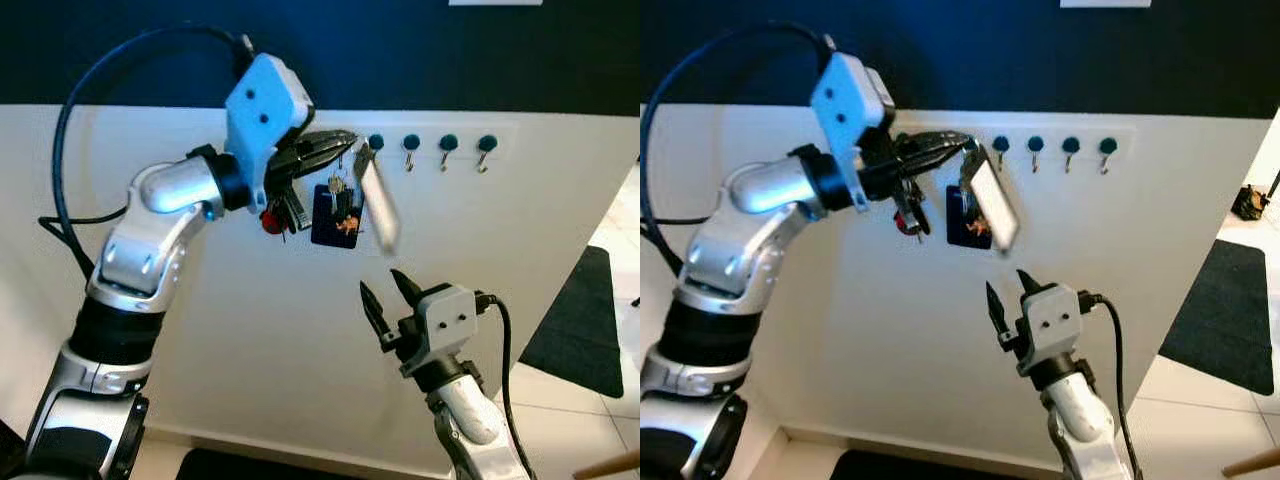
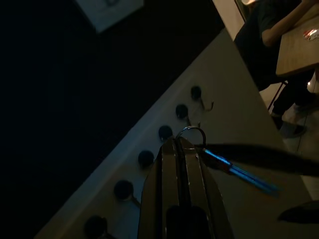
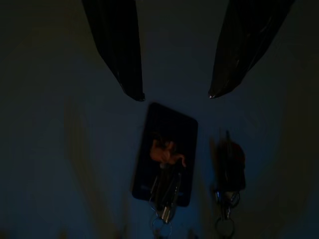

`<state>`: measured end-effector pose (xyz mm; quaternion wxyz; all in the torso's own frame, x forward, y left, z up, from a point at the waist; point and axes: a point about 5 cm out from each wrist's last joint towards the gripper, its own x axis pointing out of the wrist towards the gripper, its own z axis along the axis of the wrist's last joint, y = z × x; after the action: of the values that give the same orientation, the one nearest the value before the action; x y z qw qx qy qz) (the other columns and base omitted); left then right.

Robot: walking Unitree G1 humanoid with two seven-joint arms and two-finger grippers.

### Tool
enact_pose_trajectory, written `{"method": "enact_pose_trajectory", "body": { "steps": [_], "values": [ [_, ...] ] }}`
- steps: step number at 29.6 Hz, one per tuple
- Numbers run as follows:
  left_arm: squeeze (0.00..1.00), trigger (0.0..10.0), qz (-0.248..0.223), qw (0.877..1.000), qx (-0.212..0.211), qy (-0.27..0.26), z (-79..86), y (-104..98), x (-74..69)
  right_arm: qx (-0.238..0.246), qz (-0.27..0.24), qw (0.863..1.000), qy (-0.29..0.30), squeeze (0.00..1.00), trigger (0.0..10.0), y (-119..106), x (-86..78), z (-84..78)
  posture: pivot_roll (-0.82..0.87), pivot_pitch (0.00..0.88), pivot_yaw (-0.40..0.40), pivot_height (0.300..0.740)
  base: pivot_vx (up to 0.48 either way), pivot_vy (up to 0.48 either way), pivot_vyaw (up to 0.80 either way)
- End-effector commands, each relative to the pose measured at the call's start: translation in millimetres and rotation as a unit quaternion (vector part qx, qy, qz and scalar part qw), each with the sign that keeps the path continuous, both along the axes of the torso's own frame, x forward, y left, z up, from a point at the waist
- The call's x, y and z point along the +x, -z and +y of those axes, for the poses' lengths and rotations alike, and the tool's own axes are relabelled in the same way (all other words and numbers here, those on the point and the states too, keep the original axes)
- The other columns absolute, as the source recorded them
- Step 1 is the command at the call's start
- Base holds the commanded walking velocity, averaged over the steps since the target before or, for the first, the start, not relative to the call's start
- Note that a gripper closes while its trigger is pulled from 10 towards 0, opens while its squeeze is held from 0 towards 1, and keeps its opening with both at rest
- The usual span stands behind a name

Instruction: Hang keys on a hook

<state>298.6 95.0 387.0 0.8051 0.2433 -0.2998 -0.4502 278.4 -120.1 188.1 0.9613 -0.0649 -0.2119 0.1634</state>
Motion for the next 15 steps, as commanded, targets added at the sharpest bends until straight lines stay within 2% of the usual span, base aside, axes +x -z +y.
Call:
{"method": "enact_pose_trajectory", "body": {
  "steps": [1,5,7,12,13,14,15],
  "values": [
    [0.00,10.0,-0.007,1.000,-0.004,0.010,-8.2,-4,-3.9,0.003,-0.006,1.000,0.019,0.00,10.0,-4,2.5,-5.2,0.04,0.095,0.055,0.740,0.000,0.000,0.00],
    [0.00,10.0,0.003,1.000,-0.023,0.012,-39.1,0,0.6,0.020,-0.016,0.998,0.064,0.00,10.0,-13,8.9,-22.4,0.03,0.095,0.068,0.740,0.000,0.000,0.00],
    [0.00,10.0,0.010,0.999,-0.033,0.010,-47.2,1,-1.0,0.023,-0.018,0.997,0.078,0.00,10.0,-15,9.5,-28.3,0.02,0.093,0.074,0.740,0.000,0.000,0.00],
    [0.00,10.0,0.000,0.999,-0.039,-0.005,-48.2,0,-5.4,0.025,-0.018,0.995,0.094,0.00,10.0,-15,8.9,-34.7,0.01,0.094,0.081,0.740,0.000,0.000,0.00],
    [0.00,10.0,-0.001,0.999,-0.038,0.004,-44.7,0,-11.4,0.028,-0.017,0.995,0.099,0.00,10.0,-14,8.5,-36.4,0.00,0.094,0.085,0.740,0.000,0.000,0.00],
    [0.00,10.0,-0.001,0.999,-0.038,0.004,-44.7,0,-11.4,0.028,-0.017,0.995,0.099,0.00,10.0,-14,8.5,-36.4,0.00,0.094,0.085,0.740,0.000,0.000,0.00],
    [0.00,10.0,-0.004,0.999,-0.028,0.026,-40.0,0,-23.8,0.034,-0.015,0.993,0.109,0.00,10.0,-13,7.7,-39.3,0.00,0.096,0.090,0.740,0.000,0.000,0.00]
  ]
}}
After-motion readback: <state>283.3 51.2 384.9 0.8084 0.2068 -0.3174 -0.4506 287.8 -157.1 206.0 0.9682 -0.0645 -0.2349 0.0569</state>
